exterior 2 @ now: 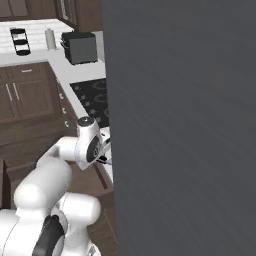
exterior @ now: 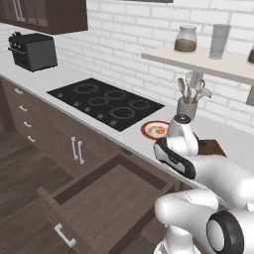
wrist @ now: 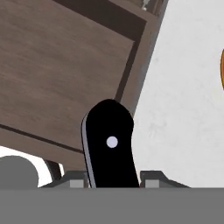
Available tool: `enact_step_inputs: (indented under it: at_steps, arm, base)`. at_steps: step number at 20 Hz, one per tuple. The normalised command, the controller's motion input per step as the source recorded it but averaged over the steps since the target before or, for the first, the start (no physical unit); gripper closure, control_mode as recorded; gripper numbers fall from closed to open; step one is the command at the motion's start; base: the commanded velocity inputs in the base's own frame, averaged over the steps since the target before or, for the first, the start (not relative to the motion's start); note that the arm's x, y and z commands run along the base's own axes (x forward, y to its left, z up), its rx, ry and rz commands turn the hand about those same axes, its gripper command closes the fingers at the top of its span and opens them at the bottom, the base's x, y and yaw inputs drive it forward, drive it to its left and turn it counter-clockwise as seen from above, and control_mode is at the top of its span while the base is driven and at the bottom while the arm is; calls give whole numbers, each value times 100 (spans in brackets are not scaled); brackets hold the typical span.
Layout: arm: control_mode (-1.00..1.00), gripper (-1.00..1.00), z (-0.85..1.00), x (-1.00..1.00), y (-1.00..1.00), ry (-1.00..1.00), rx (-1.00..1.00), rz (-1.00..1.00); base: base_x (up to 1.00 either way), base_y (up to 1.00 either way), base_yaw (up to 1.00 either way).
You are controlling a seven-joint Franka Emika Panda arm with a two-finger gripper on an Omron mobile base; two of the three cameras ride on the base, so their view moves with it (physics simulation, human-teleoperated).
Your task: Pick up the knife from the drawer and place it on the cutting board. Then place the meat from the plate to the cutting board.
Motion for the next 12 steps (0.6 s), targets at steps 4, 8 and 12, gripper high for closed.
enact_step_inputs:
  at_steps: [4,8,12]
  arm:
    - [-100,100,-5,65,-58,14,0,0]
    - [-100,100,-14,80,-53,15,0,0]
    - [-100,100,-41,72,-57,7,0,0]
  base:
    - [0,0,0]
    - [0,0,0]
    - [0,0,0]
